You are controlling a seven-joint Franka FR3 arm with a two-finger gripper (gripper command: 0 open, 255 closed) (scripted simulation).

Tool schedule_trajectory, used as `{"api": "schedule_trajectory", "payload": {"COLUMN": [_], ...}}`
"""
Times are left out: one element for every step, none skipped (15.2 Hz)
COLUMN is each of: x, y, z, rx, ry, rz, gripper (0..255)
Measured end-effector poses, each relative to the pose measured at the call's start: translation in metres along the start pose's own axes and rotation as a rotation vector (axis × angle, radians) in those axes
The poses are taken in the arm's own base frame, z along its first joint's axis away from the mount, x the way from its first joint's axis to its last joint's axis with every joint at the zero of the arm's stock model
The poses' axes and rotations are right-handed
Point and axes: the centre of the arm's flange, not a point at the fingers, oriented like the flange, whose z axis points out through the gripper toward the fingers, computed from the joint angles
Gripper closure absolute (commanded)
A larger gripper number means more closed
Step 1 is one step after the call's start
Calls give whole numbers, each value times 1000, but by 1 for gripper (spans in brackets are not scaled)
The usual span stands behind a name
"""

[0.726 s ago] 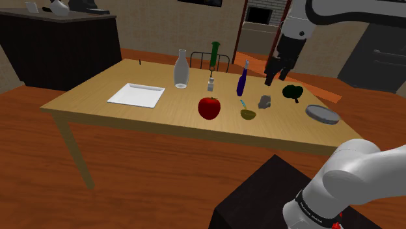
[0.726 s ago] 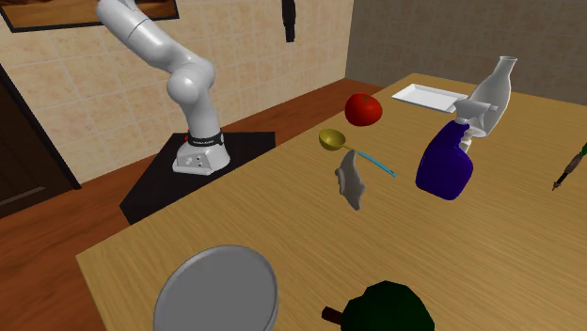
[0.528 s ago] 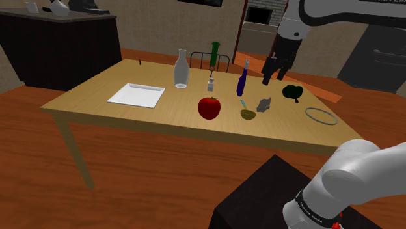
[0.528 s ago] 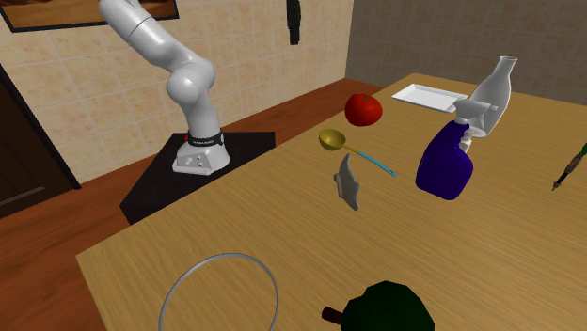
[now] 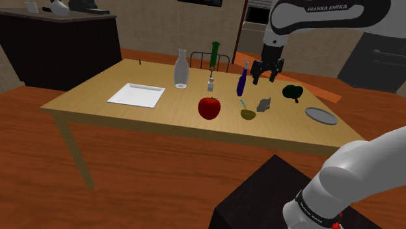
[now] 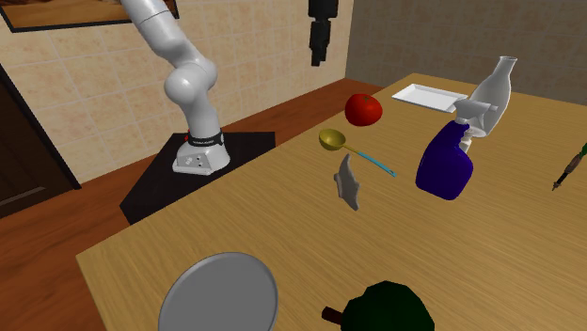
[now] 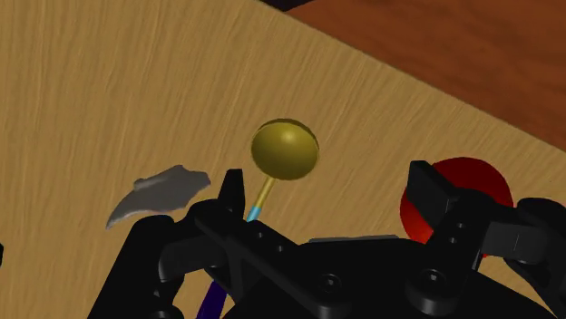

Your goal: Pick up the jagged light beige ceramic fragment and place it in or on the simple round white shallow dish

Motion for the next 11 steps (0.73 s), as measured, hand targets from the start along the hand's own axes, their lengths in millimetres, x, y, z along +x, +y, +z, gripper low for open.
{"api": "schedule_trajectory", "payload": {"x": [8, 22, 34, 43, 52, 62, 74, 85, 92, 103, 110], "y": [6, 14, 20, 27, 34, 39, 46, 58, 66, 73, 80], "z": [6, 14, 19, 25, 31, 39, 45, 53, 58, 66, 72], "rx": [-2, -5, -8, -10, -13, -15, -18, -21, -23, -26, -28], "ry": [-10, -20, -31, -41, -51, -62, -72, -82, -93, -102, -113], "rz": [28, 56, 84, 112, 139, 167, 195, 223, 251, 279, 307], "gripper": [0, 0, 0, 0, 0, 0, 0, 0, 0, 0, 0]}}
